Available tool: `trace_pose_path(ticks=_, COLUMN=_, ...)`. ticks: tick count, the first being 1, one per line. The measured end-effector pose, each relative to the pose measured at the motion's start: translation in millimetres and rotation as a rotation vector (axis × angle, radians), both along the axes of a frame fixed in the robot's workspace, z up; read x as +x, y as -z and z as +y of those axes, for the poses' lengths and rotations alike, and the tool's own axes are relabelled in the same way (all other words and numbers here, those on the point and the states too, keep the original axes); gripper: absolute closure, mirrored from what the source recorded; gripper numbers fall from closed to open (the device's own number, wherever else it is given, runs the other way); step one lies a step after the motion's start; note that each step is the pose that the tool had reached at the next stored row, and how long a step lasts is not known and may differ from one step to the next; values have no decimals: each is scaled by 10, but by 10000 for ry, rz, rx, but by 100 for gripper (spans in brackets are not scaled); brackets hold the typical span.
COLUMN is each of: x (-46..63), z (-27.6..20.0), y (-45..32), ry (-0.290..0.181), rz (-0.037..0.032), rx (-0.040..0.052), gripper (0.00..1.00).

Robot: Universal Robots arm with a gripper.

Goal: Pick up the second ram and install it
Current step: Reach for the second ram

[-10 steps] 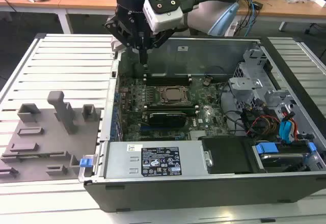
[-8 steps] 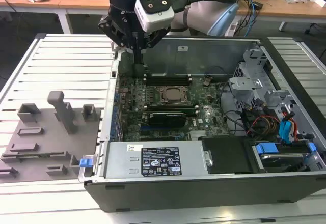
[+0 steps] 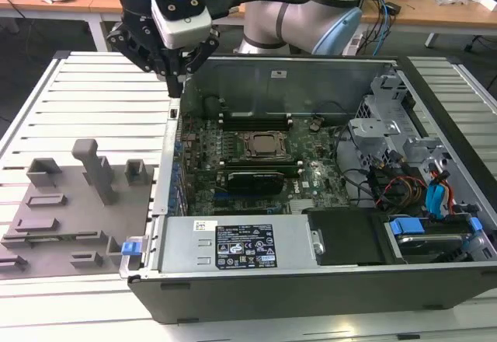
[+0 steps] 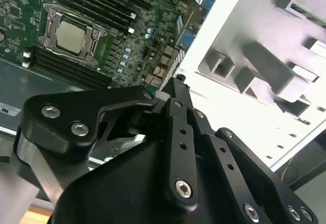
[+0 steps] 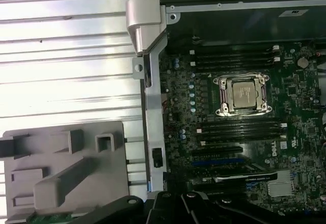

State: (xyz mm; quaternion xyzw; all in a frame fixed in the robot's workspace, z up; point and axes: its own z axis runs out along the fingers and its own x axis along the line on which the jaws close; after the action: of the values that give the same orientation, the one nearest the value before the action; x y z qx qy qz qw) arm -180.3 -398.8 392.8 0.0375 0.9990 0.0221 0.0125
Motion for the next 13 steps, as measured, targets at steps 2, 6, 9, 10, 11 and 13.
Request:
trace_pose_path(ticks=2, x=-64, z=0, y=1, ry=-2, rz=-1, rx=0, gripper=89)
trace_pose_path(ticks=6, x=-202, z=0, y=2, ry=0, rz=-1, rx=0, gripper=89)
trace_pose_path(ticks=9, x=-326, z=0, y=3, ry=0, rz=0, rx=0, gripper=89)
trace_pose_path(ticks=10, x=-376, z=0, y=3, ry=0, rz=-1, rx=0, gripper=89)
trace_pose_path(ticks=11, x=-397, z=0, y=3, ry=-1, rz=0, rx=0, gripper=89)
trace_pose_path(ticks=13, x=-451, z=0, y=4, ry=-2, rz=0, rx=0, gripper=89)
